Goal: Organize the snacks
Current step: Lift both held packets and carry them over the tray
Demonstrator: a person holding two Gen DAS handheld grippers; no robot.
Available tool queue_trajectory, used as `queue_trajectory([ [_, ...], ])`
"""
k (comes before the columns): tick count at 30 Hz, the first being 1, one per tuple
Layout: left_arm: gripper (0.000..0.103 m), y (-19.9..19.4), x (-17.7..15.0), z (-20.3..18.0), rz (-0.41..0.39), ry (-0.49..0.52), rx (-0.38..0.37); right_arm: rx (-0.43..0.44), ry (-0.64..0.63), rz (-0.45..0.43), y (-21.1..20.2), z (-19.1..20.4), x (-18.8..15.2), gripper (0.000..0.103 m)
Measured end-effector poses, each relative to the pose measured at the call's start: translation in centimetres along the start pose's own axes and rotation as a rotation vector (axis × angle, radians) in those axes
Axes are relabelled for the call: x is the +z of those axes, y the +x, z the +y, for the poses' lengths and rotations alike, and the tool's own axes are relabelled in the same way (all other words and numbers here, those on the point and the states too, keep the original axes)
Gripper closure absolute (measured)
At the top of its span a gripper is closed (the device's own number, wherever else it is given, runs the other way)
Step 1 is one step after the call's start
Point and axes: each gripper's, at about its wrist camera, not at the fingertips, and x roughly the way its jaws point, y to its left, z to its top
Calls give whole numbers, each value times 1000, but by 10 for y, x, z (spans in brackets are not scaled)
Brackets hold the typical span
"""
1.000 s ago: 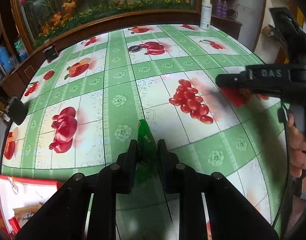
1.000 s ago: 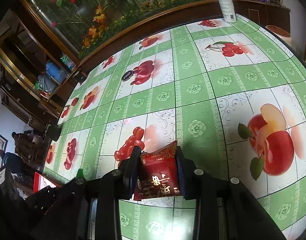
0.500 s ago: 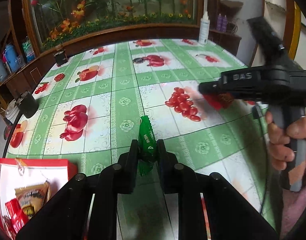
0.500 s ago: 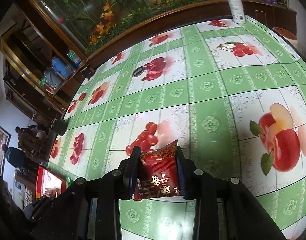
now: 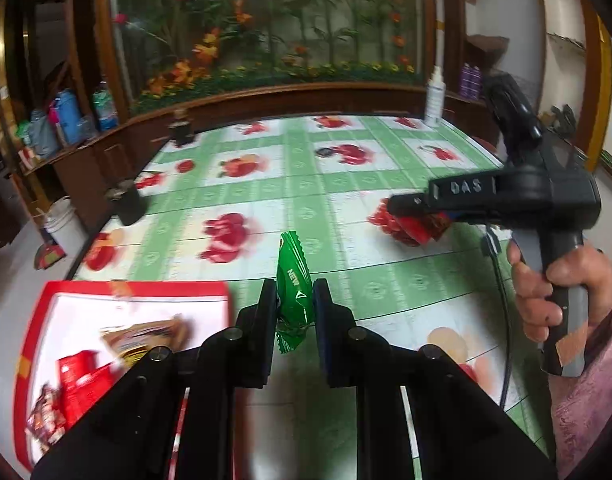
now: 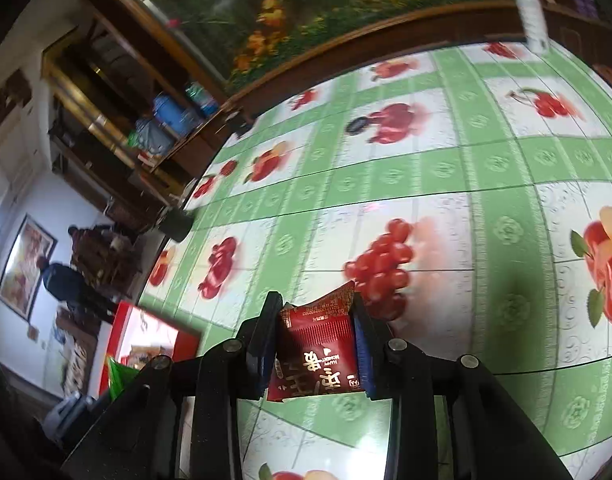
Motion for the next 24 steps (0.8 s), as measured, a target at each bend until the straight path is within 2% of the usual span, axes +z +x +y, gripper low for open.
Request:
queue_trajectory([
  [9, 88, -32, -16, 41, -48, -55, 89, -40, -106, -35, 4, 31, -16, 69],
  [15, 88, -52, -25, 66, -82, -86, 126, -60, -133, -105, 0, 39, -25, 69],
  [19, 88, -63, -30, 79, -106, -106, 142, -38, -157, -162, -6, 55, -36, 69],
  [24, 88, -73, -41, 99, -125, -136, 156, 75, -205, -191, -9, 96, -59, 70],
])
